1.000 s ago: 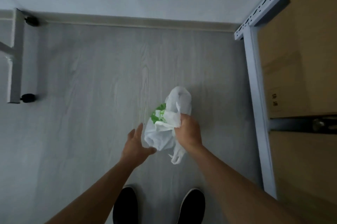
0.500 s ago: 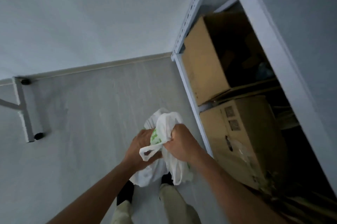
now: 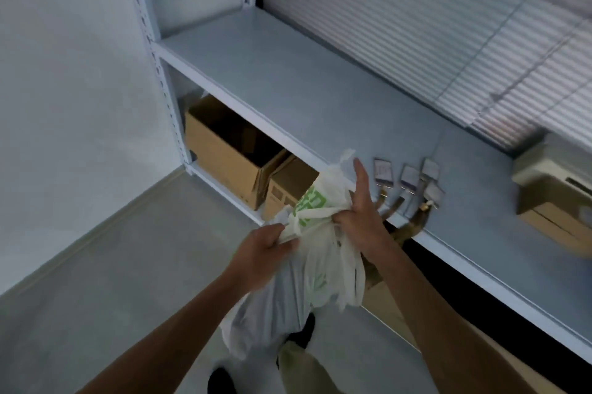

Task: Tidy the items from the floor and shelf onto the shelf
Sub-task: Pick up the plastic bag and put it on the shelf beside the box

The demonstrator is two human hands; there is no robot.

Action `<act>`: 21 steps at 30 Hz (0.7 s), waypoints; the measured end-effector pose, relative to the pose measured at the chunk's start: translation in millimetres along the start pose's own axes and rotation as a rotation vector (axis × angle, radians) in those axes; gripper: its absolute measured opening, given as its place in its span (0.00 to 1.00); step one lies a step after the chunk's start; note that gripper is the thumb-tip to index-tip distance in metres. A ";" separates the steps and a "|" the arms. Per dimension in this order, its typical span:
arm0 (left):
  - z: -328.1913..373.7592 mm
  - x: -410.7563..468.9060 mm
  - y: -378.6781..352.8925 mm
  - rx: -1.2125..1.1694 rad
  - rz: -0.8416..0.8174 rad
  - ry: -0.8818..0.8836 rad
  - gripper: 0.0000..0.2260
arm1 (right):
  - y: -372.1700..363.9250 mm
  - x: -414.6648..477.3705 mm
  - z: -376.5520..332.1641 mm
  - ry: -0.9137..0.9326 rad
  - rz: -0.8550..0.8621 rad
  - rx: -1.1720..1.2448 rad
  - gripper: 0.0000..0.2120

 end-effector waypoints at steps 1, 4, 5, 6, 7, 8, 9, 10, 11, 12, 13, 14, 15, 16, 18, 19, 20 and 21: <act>14.0 6.5 -7.9 -0.036 -0.024 0.001 0.12 | 17.0 -12.0 -2.7 0.086 0.023 -0.051 0.38; 58.0 29.8 -36.3 -0.150 -0.094 -0.049 0.04 | 70.2 -35.7 -2.6 0.228 0.149 -0.211 0.26; 74.0 37.8 -47.6 -0.176 -0.106 -0.054 0.04 | 91.3 -37.7 4.1 0.226 0.199 -0.228 0.21; 91.2 46.0 -59.3 -0.204 -0.121 -0.070 0.04 | 112.3 -40.8 10.0 0.206 0.241 -0.216 0.18; 108.4 54.2 -71.2 -0.222 -0.140 -0.090 0.06 | 131.6 -45.0 15.2 0.180 0.271 -0.172 0.17; 125.0 62.2 -84.4 -0.234 -0.160 -0.121 0.10 | 149.4 -47.0 22.5 0.141 0.287 -0.114 0.16; 145.6 72.7 -103.9 -0.233 -0.189 -0.158 0.11 | 172.2 -51.7 31.9 0.099 0.304 -0.057 0.16; 159.1 81.7 -115.8 -0.232 -0.201 -0.189 0.11 | 186.5 -53.9 38.1 0.064 0.315 -0.015 0.13; 168.6 88.5 -121.8 -0.233 -0.201 -0.209 0.11 | 195.1 -52.7 42.6 0.039 0.323 0.041 0.10; 183.0 99.2 -135.3 -0.232 -0.207 -0.224 0.11 | 213.5 -52.1 50.2 0.022 0.355 0.085 0.11; 197.9 111.2 -150.6 -0.224 -0.211 -0.229 0.11 | 233.2 -53.2 55.7 0.018 0.375 0.117 0.13; 211.2 123.6 -166.4 -0.217 -0.211 -0.233 0.10 | 251.8 -51.1 61.2 0.014 0.386 0.126 0.14; 224.8 135.0 -180.9 -0.225 -0.212 -0.247 0.09 | 270.2 -50.1 64.3 0.013 0.400 0.136 0.12; 238.4 147.4 -194.7 -0.243 -0.208 -0.269 0.09 | 289.5 -49.7 63.9 0.012 0.414 0.142 0.12; 259.4 172.6 -220.4 -0.281 -0.178 -0.276 0.07 | 323.4 -42.3 65.3 -0.009 0.361 0.184 0.15; 267.0 185.1 -232.3 -0.295 -0.162 -0.265 0.07 | 337.4 -39.0 62.9 0.000 0.318 0.213 0.15; 274.9 197.0 -243.4 -0.312 -0.149 -0.252 0.07 | 349.4 -36.2 60.5 0.004 0.266 0.244 0.10; 281.8 208.2 -253.6 -0.341 -0.142 -0.227 0.08 | 360.2 -32.9 57.7 0.019 0.194 0.256 0.02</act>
Point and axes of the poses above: each hand's wrist, its own x-axis towards the middle knuckle, its own y-axis out of the back of the hand, z = x × y, the point moved 5 cm from there along x, towards the middle knuckle, and after that the axes turned 12 degrees about -y, right-handed, at the moved point
